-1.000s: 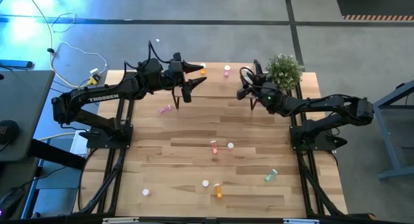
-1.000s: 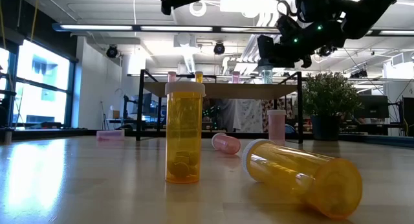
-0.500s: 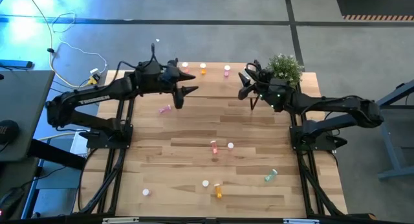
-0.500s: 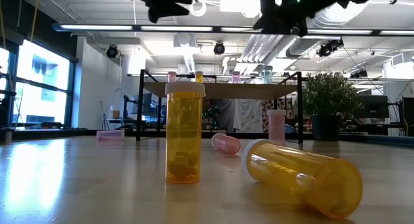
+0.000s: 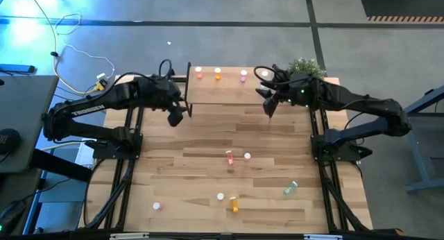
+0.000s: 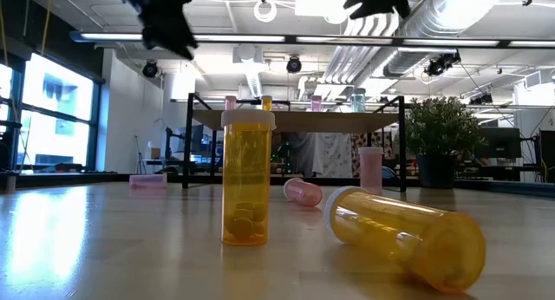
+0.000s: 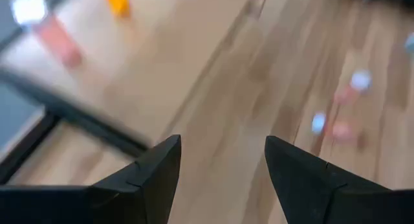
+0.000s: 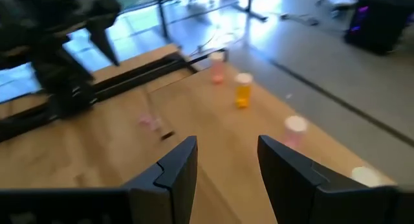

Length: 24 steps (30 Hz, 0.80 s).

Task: Pick and place medicine bottles onto shelf by color
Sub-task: Put the top purple pill bottle on the shelf aligned with the other purple pill bottle

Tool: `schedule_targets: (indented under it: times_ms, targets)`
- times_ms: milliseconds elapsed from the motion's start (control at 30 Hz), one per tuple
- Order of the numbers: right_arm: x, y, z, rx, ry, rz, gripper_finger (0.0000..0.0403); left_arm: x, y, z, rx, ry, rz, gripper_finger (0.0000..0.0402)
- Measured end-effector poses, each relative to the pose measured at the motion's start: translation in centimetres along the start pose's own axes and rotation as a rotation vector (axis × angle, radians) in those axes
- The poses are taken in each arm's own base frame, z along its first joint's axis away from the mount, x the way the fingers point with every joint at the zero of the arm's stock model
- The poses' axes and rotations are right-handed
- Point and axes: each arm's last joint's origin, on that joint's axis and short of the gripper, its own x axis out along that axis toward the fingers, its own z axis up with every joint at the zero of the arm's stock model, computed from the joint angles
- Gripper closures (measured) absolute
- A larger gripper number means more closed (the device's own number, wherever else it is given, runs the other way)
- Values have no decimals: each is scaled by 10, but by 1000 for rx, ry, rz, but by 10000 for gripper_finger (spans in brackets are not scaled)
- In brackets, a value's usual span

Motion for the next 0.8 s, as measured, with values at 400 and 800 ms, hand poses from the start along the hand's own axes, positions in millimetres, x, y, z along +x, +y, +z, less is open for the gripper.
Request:
schedule_targets:
  times_ms: [400, 800]
  targets:
    - [-4, -1, -3, -92, 83, 43, 249, 22, 18, -26, 145, 367, 48, 189]
    - [-3, -2, -3, -101, 77, 6, 249, 69, 30, -75, 76, 402, 46, 212]
